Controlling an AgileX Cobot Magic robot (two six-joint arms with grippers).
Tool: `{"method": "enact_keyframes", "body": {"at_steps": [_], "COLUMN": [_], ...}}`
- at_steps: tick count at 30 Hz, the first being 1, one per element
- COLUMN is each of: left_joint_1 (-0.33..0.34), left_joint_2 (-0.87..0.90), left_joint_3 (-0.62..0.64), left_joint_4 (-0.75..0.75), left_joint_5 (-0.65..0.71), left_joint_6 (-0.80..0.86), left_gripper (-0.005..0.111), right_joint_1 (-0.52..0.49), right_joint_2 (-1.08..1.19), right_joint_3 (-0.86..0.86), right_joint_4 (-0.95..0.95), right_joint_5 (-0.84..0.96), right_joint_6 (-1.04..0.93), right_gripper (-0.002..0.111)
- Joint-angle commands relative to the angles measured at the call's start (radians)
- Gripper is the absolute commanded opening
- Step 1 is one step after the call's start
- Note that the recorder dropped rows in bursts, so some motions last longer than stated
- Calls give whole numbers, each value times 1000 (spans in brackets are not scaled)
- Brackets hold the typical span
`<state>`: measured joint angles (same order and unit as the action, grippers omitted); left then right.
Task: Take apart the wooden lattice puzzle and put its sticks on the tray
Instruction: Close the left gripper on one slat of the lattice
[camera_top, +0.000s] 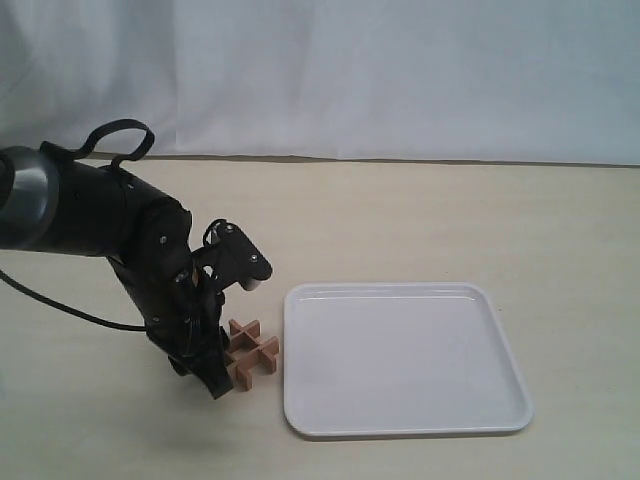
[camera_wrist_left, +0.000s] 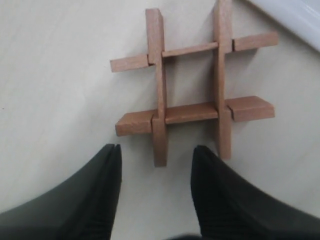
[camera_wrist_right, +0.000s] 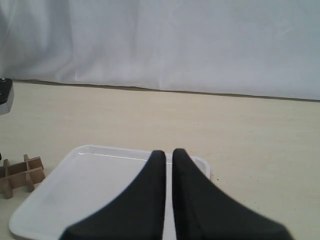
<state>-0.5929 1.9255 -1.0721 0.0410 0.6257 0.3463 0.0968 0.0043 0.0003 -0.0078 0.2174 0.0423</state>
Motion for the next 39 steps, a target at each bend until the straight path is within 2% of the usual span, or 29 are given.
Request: {"method": "enact_keyframes", "body": {"at_steps": [1,10,18,39], "left_joint_1": [1,1,1,1], "left_joint_2": [21,21,21,56], "left_joint_3": [0,0,0,0], "left_joint_4": [-1,-1,-5,-2], "left_joint_5": [-19,-48,-64,-73], "left_joint_6": [-7,-11,-11,-11], "left_gripper": [43,43,21,21], "right_joint_1": [-1,-1,-1,-1], "right_joint_2": [-4,-4,-4,-4], "right_joint_3": [0,0,0,0], "right_joint_4": [-1,-1,-1,-1], "right_joint_5": [-5,-5,-5,-5], "right_joint_6": [-5,-5,-5,-5], "right_gripper": [5,5,5,5]}}
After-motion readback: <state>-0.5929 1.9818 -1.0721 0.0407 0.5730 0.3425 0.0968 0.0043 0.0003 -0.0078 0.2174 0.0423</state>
